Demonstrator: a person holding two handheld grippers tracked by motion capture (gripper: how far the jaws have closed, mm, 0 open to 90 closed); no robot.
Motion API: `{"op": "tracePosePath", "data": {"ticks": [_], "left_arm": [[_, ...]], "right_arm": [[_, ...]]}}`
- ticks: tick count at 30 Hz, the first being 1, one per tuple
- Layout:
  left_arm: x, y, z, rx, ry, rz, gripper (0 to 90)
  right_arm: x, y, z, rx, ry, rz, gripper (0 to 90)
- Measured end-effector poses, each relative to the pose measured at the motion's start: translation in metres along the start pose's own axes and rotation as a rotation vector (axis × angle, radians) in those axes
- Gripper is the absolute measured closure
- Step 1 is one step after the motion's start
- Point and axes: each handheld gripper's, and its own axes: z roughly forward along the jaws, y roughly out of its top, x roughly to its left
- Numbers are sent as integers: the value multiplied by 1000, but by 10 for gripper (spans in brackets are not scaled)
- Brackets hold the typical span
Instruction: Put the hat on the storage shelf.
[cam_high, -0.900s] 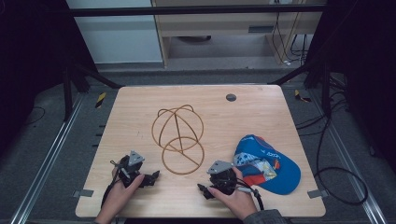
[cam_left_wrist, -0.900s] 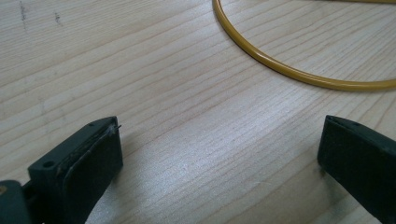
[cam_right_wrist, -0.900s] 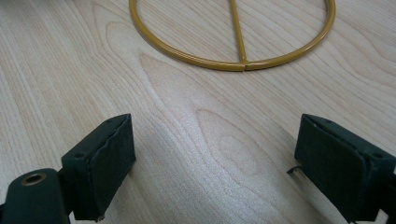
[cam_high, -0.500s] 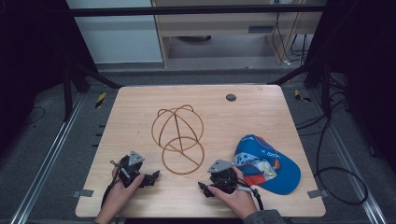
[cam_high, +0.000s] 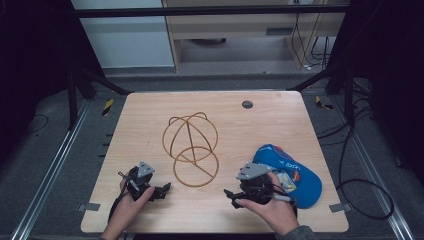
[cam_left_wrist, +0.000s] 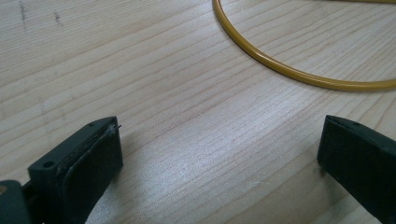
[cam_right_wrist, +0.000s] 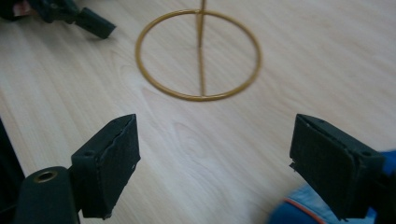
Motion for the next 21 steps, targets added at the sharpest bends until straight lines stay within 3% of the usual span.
{"op": "tracePosePath", "data": {"ticks": [7,14,17,21], "left_arm": [[0,0,0,-1,1,0,0],[0,0,0,-1,0,0,0],[0,0,0,-1,0,1,0],[0,0,0,-1,-1,0,0]], "right_arm": [[-29,-15,-36,13,-74,5,198],[-68,-40,-71,83,-161,21,240],[-85,-54,-78,112,-172,35,265],[-105,-66,-81,146,-150,71,329]]}}
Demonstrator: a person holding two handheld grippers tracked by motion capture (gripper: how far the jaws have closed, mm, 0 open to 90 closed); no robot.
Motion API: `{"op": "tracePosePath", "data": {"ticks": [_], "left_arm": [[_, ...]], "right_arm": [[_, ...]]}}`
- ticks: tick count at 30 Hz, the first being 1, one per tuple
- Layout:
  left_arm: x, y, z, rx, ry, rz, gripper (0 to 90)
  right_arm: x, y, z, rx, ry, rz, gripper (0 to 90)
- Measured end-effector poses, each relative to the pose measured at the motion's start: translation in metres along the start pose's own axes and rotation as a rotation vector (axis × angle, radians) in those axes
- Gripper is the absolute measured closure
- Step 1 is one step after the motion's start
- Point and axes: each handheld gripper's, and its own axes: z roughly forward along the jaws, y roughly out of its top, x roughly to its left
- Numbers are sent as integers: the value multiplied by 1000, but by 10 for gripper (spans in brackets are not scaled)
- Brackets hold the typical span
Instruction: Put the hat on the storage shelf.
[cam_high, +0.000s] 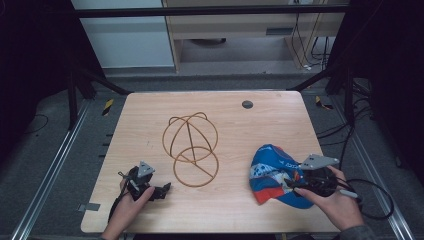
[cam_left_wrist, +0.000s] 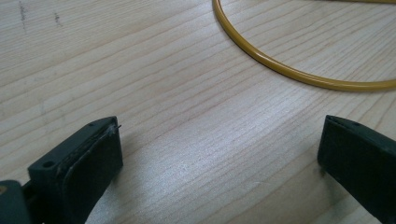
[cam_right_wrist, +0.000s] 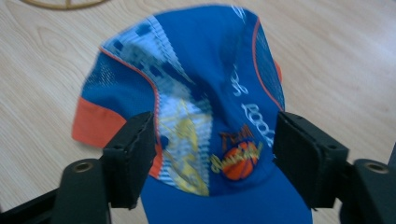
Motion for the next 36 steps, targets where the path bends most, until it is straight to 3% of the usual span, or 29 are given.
{"op": "tracePosePath", "data": {"ticks": [3,8,19,31,36], "left_arm": [[0,0,0,-1,1,-1,0],[0,0,0,-1,1,-1,0],[0,0,0,-1,1,-1,0],[0,0,0,-1,1,-2,0],[0,0,0,-1,1,-2,0]], "right_arm": [[-11,0,3,30,22,10,381],[-18,6,10,64,48,-13,458],[-17,26,36,142,124,-65,582],[-19,35,45,241,141,-101,630],[-22,37,49,275,149,-115,729]]}}
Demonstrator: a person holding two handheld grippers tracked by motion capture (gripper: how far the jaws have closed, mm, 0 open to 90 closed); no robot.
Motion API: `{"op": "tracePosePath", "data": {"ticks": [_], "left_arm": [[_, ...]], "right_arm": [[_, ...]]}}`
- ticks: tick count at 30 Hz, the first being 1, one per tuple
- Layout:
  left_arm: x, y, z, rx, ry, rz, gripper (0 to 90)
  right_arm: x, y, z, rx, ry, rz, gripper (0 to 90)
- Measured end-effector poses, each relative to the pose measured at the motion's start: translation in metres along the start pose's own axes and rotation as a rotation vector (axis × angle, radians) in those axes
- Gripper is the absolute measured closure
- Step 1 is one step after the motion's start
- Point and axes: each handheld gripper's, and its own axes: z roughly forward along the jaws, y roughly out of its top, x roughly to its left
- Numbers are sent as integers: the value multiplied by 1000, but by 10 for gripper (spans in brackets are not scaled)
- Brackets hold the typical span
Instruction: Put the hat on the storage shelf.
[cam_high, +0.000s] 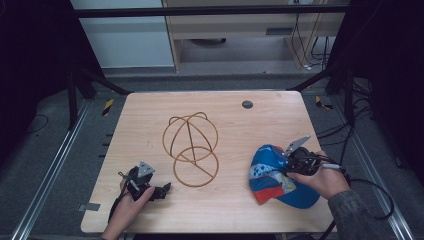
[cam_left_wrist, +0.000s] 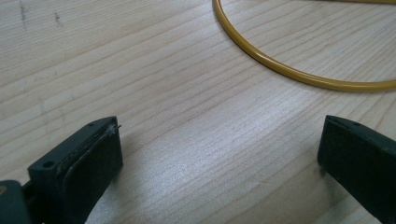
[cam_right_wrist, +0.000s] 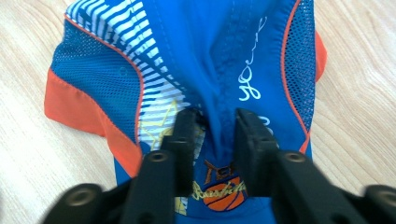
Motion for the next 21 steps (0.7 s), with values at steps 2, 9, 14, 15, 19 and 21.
{"op": "tracePosePath", "data": {"ticks": [2,9,14,15,19,21], "left_arm": [[0,0,0,0,0,0,0],[0,0,0,0,0,0,0],[0,0,0,0,0,0,0],[0,0,0,0,0,0,0],[0,0,0,0,0,0,0],[0,0,0,0,0,0,0]], "right_arm": [[0,1,1,6,7,-1,778],[-2,2,-1,22,36,-2,895],[-4,4,-12,-2,54,11,900],[-4,5,-14,-8,55,14,900],[-3,11,-30,-34,63,9,900],[-2,16,-38,-45,61,3,900]]}}
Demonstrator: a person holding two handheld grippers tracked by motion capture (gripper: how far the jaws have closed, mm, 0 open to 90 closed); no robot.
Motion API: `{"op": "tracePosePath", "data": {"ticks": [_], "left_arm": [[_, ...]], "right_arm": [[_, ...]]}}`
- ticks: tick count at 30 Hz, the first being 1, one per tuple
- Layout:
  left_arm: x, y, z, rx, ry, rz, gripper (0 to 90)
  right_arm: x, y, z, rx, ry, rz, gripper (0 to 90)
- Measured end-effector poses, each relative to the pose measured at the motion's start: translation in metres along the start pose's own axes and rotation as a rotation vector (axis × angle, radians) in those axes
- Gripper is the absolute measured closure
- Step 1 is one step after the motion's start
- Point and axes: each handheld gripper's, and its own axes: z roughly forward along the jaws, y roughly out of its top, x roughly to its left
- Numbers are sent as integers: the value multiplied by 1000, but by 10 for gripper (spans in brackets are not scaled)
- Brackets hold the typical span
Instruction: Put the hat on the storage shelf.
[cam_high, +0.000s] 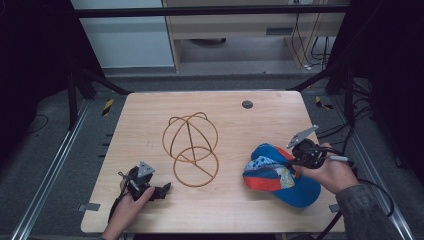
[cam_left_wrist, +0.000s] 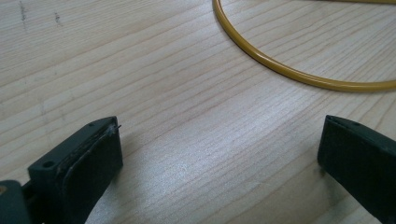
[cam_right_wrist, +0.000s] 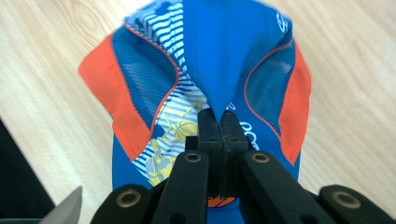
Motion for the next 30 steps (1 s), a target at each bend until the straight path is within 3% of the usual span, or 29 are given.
{"op": "tracePosePath", "data": {"ticks": [19,21,30], "left_arm": [[0,0,0,3,1,2,0],[0,0,0,3,1,3,0],[0,0,0,-1,1,-2,0]], "right_arm": [[11,46,-59,-108,-10,-66,900],[14,52,-75,-148,-16,-83,900],[26,70,-107,-199,-40,-144,900]]}}
